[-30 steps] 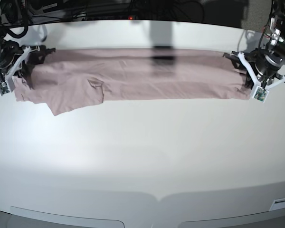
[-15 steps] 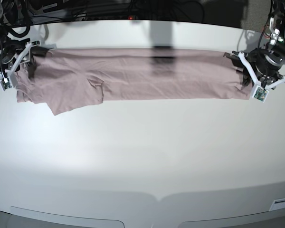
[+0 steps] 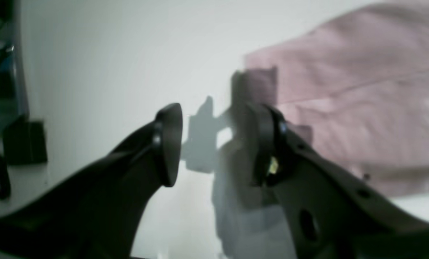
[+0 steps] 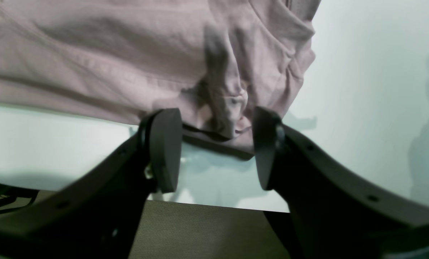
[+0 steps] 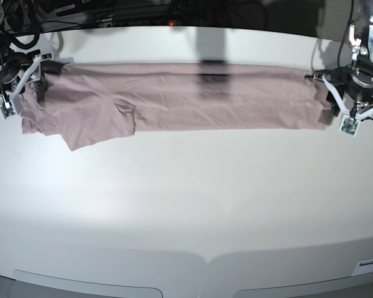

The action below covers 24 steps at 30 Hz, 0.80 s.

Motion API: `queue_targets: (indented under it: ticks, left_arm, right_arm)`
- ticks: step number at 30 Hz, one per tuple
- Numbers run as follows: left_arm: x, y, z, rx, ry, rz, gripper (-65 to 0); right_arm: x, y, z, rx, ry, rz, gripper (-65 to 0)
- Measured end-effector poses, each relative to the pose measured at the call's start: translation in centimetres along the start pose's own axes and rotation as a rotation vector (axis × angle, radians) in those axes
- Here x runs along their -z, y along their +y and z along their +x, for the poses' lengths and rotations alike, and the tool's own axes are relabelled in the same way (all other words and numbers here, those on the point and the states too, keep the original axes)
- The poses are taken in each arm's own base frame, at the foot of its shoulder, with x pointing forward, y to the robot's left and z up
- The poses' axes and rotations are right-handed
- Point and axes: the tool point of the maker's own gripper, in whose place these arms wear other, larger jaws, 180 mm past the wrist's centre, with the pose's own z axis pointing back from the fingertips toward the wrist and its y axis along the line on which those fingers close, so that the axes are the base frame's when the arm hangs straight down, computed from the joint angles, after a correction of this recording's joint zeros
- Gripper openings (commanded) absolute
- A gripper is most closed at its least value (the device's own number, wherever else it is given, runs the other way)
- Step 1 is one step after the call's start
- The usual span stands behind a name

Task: Fold the T-shirt properly
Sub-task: 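Lay the folded edge down with both grippers and release, then move both grippers to the ends of the folded strip and grasp them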

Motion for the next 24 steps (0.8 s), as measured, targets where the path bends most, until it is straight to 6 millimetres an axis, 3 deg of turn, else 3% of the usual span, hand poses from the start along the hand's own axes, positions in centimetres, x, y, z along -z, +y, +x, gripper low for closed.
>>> queue_targets:
  ticks: [6, 11, 14, 18, 21, 24]
  left_arm:
    - [0.0, -0.9, 0.2, -0.067, -0.009, -0.053, -38.1]
    - [-0.2, -4.0, 2.2, -0.236, -0.089, -0.168, -38.1]
    - [-0.4, -6.4, 3.1, -0.312, -0.126, -0.230, -38.1]
    - [-0.6, -8.0, 4.5, -0.362, -0.167, -0.270, -38.1]
    - [-0.6, -8.5, 5.3, -0.397, -0.209, -0.274, -38.2]
    - [0.3, -8.9, 4.1, -0.414, -0.184, -0.272, -38.1]
  right_arm:
    - [-0.3, -2.0, -1.6, -0.010, 0.102, -0.101, -33.1]
    - [-0.4, -2.5, -1.0, -0.017, 0.089, -0.111, -33.1]
    - [-0.3, -2.3, 2.0, -0.004, -0.047, -0.096, -33.1]
    - [-0.9, -0.3, 7.3, 0.062, -0.303, 0.028, -33.1]
    - [0.3, 0.4, 7.3, 0.085, -0.297, 0.062, -33.1]
    - [2.7, 1.3, 6.4, 0.105, -0.247, 0.109, -33.1]
